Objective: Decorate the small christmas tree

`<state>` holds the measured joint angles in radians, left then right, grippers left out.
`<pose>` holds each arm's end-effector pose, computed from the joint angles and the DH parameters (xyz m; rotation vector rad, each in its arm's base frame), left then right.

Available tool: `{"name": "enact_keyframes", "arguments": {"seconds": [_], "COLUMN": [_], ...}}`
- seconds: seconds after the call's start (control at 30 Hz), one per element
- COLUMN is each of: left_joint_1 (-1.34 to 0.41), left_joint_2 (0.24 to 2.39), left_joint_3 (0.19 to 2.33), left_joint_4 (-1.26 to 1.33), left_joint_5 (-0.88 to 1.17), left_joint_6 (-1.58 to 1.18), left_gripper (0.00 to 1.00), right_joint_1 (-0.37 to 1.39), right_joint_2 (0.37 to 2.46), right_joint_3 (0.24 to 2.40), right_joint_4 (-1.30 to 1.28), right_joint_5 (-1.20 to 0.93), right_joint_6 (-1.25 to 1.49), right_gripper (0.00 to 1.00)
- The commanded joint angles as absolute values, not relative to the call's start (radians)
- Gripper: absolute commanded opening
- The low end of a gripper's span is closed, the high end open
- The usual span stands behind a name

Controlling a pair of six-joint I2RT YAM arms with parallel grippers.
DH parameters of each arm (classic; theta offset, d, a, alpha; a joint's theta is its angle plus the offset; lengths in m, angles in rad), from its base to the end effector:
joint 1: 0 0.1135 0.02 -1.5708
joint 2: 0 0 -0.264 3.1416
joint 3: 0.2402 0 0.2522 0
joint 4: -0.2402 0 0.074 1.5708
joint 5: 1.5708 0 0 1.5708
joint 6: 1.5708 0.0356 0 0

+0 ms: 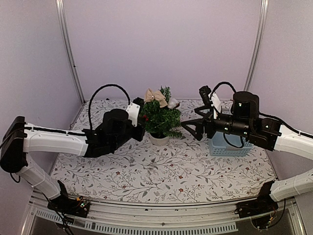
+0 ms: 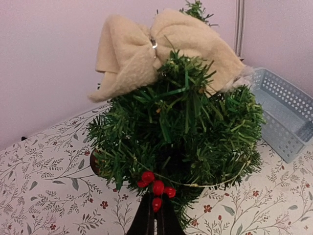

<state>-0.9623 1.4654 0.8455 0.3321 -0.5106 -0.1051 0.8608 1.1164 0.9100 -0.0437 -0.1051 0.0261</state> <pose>0.2013 -0.2585 0.2527 0.4280 1.7792 -0.2789 0.1681 0.2013 0.3322 -0.8315 1.6861 0.7152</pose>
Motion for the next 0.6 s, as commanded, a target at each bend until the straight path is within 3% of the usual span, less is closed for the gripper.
{"name": "enact_keyframes", "arguments": {"seconds": [0.0,0.57], "left_joint_1": [-0.945,-0.904], "left_joint_2": [1.519,1.569], "left_joint_3": [0.883,0.886], "left_joint_4": [0.394,0.396], "left_joint_5": [-0.471,-0.373], "left_joint_6": [-0.087,-0.12], "left_gripper": [0.0,0.0], "right_joint_1": [0.855,0.854], "right_joint_2": [1.103,1.096], "right_joint_3": [0.913,0.912], "right_joint_4": [-0.044,-0.062], "right_joint_5": [-0.082,-0.09], "right_joint_6": [0.026,0.028], "right_gripper": [0.99,0.99]}}
